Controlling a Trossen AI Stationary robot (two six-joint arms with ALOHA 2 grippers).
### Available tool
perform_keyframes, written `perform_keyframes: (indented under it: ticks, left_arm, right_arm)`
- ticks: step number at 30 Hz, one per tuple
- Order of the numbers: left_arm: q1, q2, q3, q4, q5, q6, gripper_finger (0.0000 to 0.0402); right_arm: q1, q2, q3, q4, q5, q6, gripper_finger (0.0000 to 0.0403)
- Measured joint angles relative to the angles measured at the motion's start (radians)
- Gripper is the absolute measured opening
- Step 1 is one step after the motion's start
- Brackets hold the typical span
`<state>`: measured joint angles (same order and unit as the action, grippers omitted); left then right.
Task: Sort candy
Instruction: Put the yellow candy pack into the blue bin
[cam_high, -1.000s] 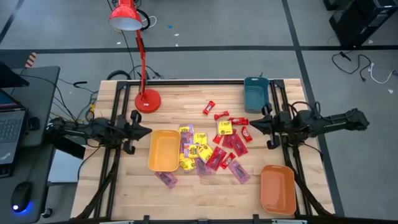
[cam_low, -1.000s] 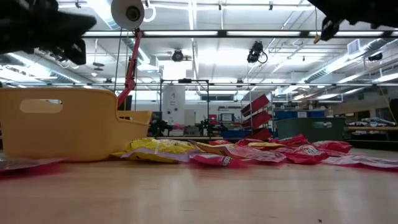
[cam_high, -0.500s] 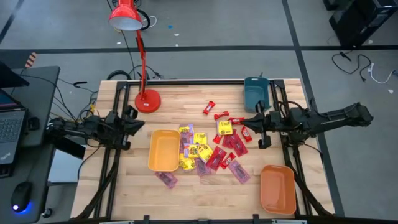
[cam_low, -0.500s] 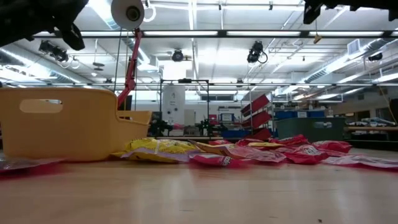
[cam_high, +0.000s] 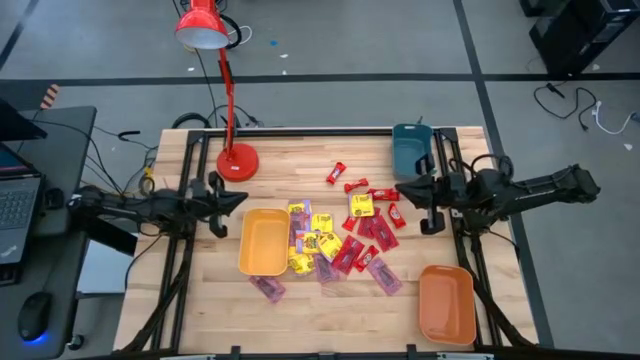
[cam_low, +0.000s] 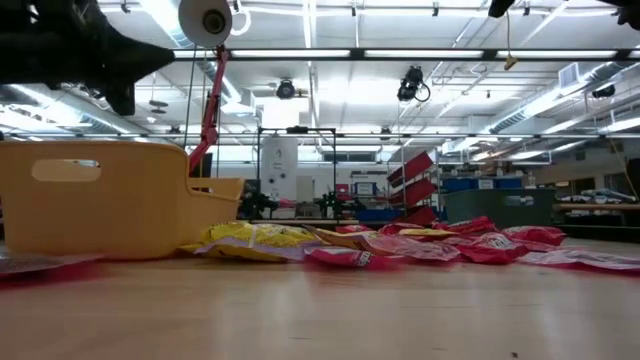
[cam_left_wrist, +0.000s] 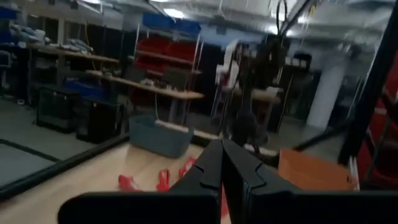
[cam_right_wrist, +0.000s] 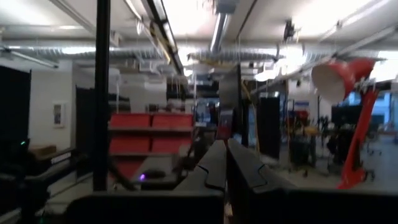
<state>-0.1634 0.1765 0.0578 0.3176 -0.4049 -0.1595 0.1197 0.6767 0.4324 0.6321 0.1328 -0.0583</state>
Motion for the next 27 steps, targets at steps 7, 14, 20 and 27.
perform_keyframes:
  ticks: [7,14,20,27]
  left_arm:
    - [0.0,0.124,0.091,-0.012,0.002,0.056,0.0008]
    - [0.0,0.268,0.234,-0.219,-0.028,0.073,0.0008]
    - [0.0,0.336,0.337,-0.471,-0.027,0.069,0.0008]
    - [0.0,0.347,0.405,-0.621,0.059,0.051,0.0008]
  right_arm:
    - [-0.005,0.052,0.018,0.045,0.005,-0.05,0.0003]
    - [0.005,0.217,0.197,-0.121,0.062,-0.129,0.0003]
    - [0.002,0.345,0.395,-0.429,0.209,-0.144,0.0003]
    - [0.002,0.437,0.524,-0.612,0.267,-0.119,0.0003]
